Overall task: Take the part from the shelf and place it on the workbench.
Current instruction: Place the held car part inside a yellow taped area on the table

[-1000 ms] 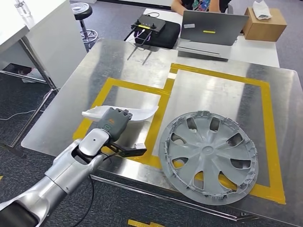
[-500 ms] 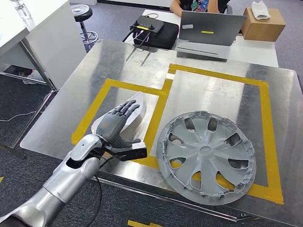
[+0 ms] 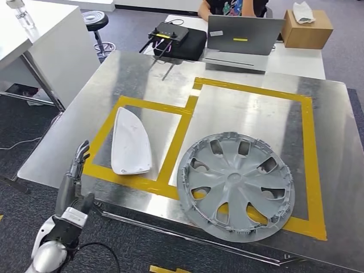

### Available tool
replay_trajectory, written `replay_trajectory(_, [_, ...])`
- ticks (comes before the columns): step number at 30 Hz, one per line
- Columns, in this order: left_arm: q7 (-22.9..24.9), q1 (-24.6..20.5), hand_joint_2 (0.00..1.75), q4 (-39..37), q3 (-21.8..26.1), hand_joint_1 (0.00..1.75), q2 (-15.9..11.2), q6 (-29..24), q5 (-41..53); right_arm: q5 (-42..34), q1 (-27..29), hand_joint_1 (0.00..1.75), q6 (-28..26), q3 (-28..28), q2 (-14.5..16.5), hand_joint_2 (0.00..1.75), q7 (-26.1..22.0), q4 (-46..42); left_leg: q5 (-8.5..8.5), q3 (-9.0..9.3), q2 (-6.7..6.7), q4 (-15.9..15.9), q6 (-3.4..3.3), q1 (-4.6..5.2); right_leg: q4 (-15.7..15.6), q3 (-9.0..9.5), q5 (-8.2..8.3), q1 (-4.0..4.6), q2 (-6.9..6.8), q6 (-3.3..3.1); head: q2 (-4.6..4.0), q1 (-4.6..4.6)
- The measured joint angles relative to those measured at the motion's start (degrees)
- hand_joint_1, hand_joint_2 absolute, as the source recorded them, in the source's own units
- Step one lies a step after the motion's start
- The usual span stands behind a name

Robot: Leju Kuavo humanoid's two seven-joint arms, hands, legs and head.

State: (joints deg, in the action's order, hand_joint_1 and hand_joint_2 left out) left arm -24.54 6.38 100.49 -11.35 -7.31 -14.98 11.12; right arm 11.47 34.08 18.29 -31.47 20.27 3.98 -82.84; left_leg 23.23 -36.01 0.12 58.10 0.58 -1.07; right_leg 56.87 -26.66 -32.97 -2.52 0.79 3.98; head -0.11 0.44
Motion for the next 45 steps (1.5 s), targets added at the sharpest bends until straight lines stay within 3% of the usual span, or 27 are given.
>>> replay_trajectory(3, [-0.8, 2.8, 0.00, 1.3, 3.2, 0.00, 0.0, 0.3, -1.3, -0.3, 0.1, 0.00, -0.3, 0.3, 0.0, 0.00, 0.2, -0.6, 0.00, -0.38, -0.30, 0.4, 1.20, -0.27, 0.6, -1.26, 0.34, 0.30, -0.14, -2.16, 0.00, -0.29])
replay_trajectory(5, [-0.8, 3.8, 0.00, 1.7, 4.4, 0.00, 0.0, 0.4, -1.4, -0.4, 0.1, 0.00, -0.3, 0.5, 0.0, 0.00, 0.3, -0.9, 3.93, -1.29, -0.28, 3.7, 1.55, -0.46, 0.6, -2.16, 1.19, 0.52, -0.54, -3.23, 0.00, -0.51])
replay_trajectory(7, [-0.7, 4.3, 0.00, 2.0, 5.1, 0.00, 0.0, 0.5, -1.4, -0.4, 0.2, 0.00, -0.3, 0.7, 0.0, 0.00, 0.3, -1.1, 9.89, -2.68, -0.24, 10.7, 1.54, -0.41, 0.7, -3.23, 2.12, 1.01, -0.86, -3.84, 0.00, -0.66])
replay_trajectory(8, [-0.5, 4.4, 0.00, 2.0, 5.4, 0.00, 0.0, 0.4, -1.8, -0.4, 0.2, 0.00, -0.3, 0.7, 0.0, 0.00, 0.4, -1.1, 11.76, -3.02, -0.24, 13.9, 1.45, -0.37, 0.7, -3.75, 2.60, 1.31, -0.99, -4.01, 0.00, -0.69])
replay_trajectory(9, [0.0, 4.7, 0.00, 2.0, 5.8, 0.00, 0.1, 0.2, -2.5, -0.4, 0.1, 0.00, -0.3, 0.8, 0.0, 0.00, 0.4, -1.1, 12.38, -2.69, -0.24, 15.8, 1.26, -0.31, 0.7, -4.22, 3.08, 1.62, -1.09, -4.16, 0.00, -0.69])
replay_trajectory(11, [1.0, 5.7, 0.00, 1.9, 7.2, 0.00, 0.5, -0.3, -4.8, -0.4, 0.2, 0.00, -0.4, 0.9, 0.0, 0.00, 0.7, -1.2, 10.67, 0.61, -0.25, 13.5, 0.38, 0.05, 0.8, -5.18, 4.06, 2.23, -1.08, -4.32, 0.00, -0.69])
replay_trajectory(14, [1.3, 7.1, 0.00, 0.8, 10.9, 0.00, 1.6, -0.5, -8.5, -0.6, 0.2, 0.00, -0.2, 1.0, 0.0, 0.00, 1.0, -1.6, 8.18, 8.61, -0.23, 1.7, -2.01, 1.16, 0.8, -6.42, 5.44, 2.78, -0.96, -4.17, 0.00, -0.65])
replay_trajectory(16, [2.1, 7.8, 0.00, -1.1, 13.8, 0.00, 2.8, -0.4, -9.9, -0.9, 0.3, 0.00, 0.1, 1.0, 0.1, 0.00, 1.4, -1.9, 8.31, 10.18, -0.17, -1.7, -2.68, 1.66, 0.8, -6.90, 6.30, 2.65, -1.02, -3.60, 0.00, -0.64])
replay_trajectory(18, [3.6, 8.5, 0.00, -3.8, 16.9, 0.00, 4.4, 0.3, -11.2, -1.2, 0.5, 0.00, 0.4, 1.1, 0.1, 0.00, 1.9, -2.3, 7.41, 9.79, 0.05, -2.6, -2.64, 1.74, 0.8, -7.21, 6.69, 2.43, -0.97, -2.96, 0.00, -0.67])
replay_trajectory(19, [4.5, 8.6, 0.00, -5.6, 18.4, 0.00, 5.3, 0.9, -12.0, -1.3, 0.6, 0.00, 0.6, 1.1, 0.0, 0.00, 2.2, -2.6, 6.77, 9.43, 0.23, -3.0, -2.76, 1.61, 1.5, -7.66, 5.68, 2.44, -0.90, -2.68, 0.00, -0.61])
replay_trajectory(21, [6.1, 8.9, 0.00, -9.4, 21.4, 0.00, 7.1, 2.3, -13.2, -1.5, 0.8, 0.00, 1.2, 1.2, 0.0, 0.00, 2.7, -2.9, 5.38, 8.22, 0.66, -3.5, -3.08, 1.30, 5.7, -9.24, 0.85, 2.39, -0.76, -2.24, 0.00, -0.44])
replay_trajectory(23, [7.2, 9.3, 0.00, -13.0, 24.0, 0.00, 8.5, 3.4, -13.9, -1.6, 1.0, 0.00, 1.6, 1.3, 0.0, 0.00, 3.1, -3.1, 4.28, 6.58, 1.09, -3.3, -3.23, 1.31, 12.4, -10.75, -3.89, 2.24, -0.77, -1.81, 0.00, -0.38])
replay_trajectory(24, [7.7, 9.5, 0.00, -14.7, 25.1, 0.00, 9.1, 3.8, -13.9, -1.8, 1.1, 0.00, 1.8, 1.3, 0.0, 0.00, 3.3, -3.3, 3.71, 5.69, 1.43, -3.1, -3.14, 1.31, 14.7, -10.75, -4.31, 2.15, -0.79, -1.57, 0.00, -0.37])
replay_trajectory(25, [8.4, 9.5, 0.00, -16.3, 26.2, 0.00, 9.6, 4.1, -14.0, -2.0, 1.2, 0.00, 1.9, 1.3, 0.0, 0.00, 3.5, -3.4, 3.15, 4.77, 1.82, -2.9, -3.04, 1.28, 15.6, -10.08, -3.46, 2.03, -0.83, -1.34, 0.00, -0.38])
replay_trajectory(26, [9.1, 9.5, 0.00, -17.9, 27.1, 0.00, 10.1, 4.5, -13.9, -2.2, 1.3, 0.00, 2.0, 1.4, 0.0, 0.00, 3.8, -3.6, 2.62, 3.78, 2.22, -2.6, -2.87, 1.22, 14.6, -8.44, -1.61, 1.91, -0.98, -1.10, 0.00, -0.38])
replay_trajectory(27, [9.9, 9.5, 0.00, -19.6, 28.1, 0.00, 10.5, 4.8, -13.7, -2.5, 1.4, 0.00, 2.2, 1.4, 0.0, 0.00, 4.1, -3.8, 2.19, 2.86, 2.62, -2.2, -2.61, 1.15, 11.7, -5.83, 0.25, 1.76, -1.43, -0.86, 0.00, -0.38])
replay_trajectory(28, [10.5, 9.5, 0.00, -21.4, 29.1, 0.00, 10.9, 5.1, -13.4, -2.7, 1.4, 0.00, 2.3, 1.4, 0.0, 0.00, 4.3, -4.0, 1.87, 2.03, 3.01, -1.5, -2.31, 1.15, 7.4, -2.54, 0.96, 1.69, -2.24, -0.61, 0.00, -0.36])
replay_trajectory(30, [11.4, 9.3, 0.00, -25.2, 31.1, 0.00, 11.3, 5.9, -12.6, -3.0, 1.2, 0.00, 2.5, 1.5, 0.0, 0.00, 4.6, -4.3, 1.27, 0.99, 3.89, -0.4, -1.66, 1.24, -0.1, 2.41, 0.08, 1.82, -3.53, -1.08, 0.00, -0.37])
replay_trajectory(31, [11.7, 9.1, 0.00, -27.1, 32.0, 0.00, 11.5, 6.5, -12.3, -3.0, 1.2, 0.00, 2.7, 1.5, 0.0, 0.00, 4.6, -4.4, 0.92, 0.79, 4.31, 0.0, -1.38, 1.28, -1.8, 3.23, -0.68, 1.99, -3.69, -1.56, 0.00, -0.39])
replay_trajectory(33, [12.4, 8.6, 0.00, -30.9, 33.9, 0.00, 11.9, 7.8, -11.9, -2.8, 1.4, 0.00, 3.1, 1.4, 0.0, 0.00, 4.6, -4.4, 0.25, 0.66, 4.90, 0.1, -0.78, 1.13, -2.0, 2.28, -0.35, 2.10, -3.07, -2.78, 0.00, -0.42])
replay_trajectory(35, [12.7, 8.3, 0.00, -34.5, 35.6, 0.00, 12.3, 8.9, -10.6, -2.5, 1.6, 0.00, 3.6, 1.3, 0.0, 0.00, 4.7, -4.4, 2.71, 0.14, 3.55, 1.7, -0.01, 0.79, -1.9, 1.03, 0.81, 2.01, -2.45, -3.75, 0.00, -0.46])
replay_trajectory(38, [12.7, 8.1, 0.00, -39.4, 37.3, 0.00, 12.6, 9.7, -8.4, -1.8, 1.4, 0.00, 4.5, 1.3, 0.1, 0.00, 4.7, -4.4, 11.65, -1.15, 0.78, 10.7, 0.71, 0.51, -1.8, -1.51, 3.04, 2.08, -1.19, -4.43, 0.00, -0.61])
replay_trajectory(39, [12.6, 7.9, 0.00, -40.7, 37.7, 0.00, 12.6, 9.9, -7.8, -1.6, 1.3, 0.00, 4.7, 1.3, 0.1, 0.00, 4.7, -4.4, 13.05, -1.14, 0.55, 13.6, 0.69, 0.51, -1.8, -2.45, 3.79, 2.20, -0.71, -4.46, 0.00, -0.64])
replay_trajectory(40, [12.5, 7.6, 0.00, -41.8, 38.0, 0.00, 12.7, 10.1, -7.3, -1.4, 1.3, 0.00, 4.8, 1.2, 0.1, 0.00, 4.6, -4.4, 13.09, -0.54, 0.44, 15.2, 0.54, 0.53, -1.7, -3.39, 4.53, 2.32, -0.24, -4.44, 0.00, -0.64])
replay_trajectory(41, [12.4, 7.4, 0.00, -42.8, 38.1, 0.00, 12.7, 10.2, -6.8, -1.2, 1.2, 0.00, 4.9, 1.2, 0.1, 0.00, 4.5, -4.4, 11.92, 0.92, 0.37, 14.7, 0.28, 0.56, -1.6, -4.26, 5.27, 2.45, 0.10, -4.43, 0.00, -0.64])
replay_trajectory(43, [12.1, 6.8, 0.00, -44.3, 38.3, 0.00, 12.7, 10.3, -5.7, -0.8, 1.0, 0.00, 5.0, 1.1, 0.1, 0.00, 4.2, -4.3, 8.95, 6.34, -0.05, 8.2, -0.44, 0.67, -1.2, -5.89, 6.71, 2.60, 0.71, -4.30, 0.00, -0.64])
replay_trajectory(45, [11.8, 6.1, 0.00, -45.5, 38.4, 0.00, 12.8, 10.3, -4.8, -0.4, 1.0, 0.00, 5.1, 1.0, 0.1, 0.00, 3.8, -4.3, 8.63, 12.10, -0.82, -0.6, -1.09, 0.93, -0.9, -7.07, 8.00, 2.73, 1.15, -3.84, 0.00, -0.60])
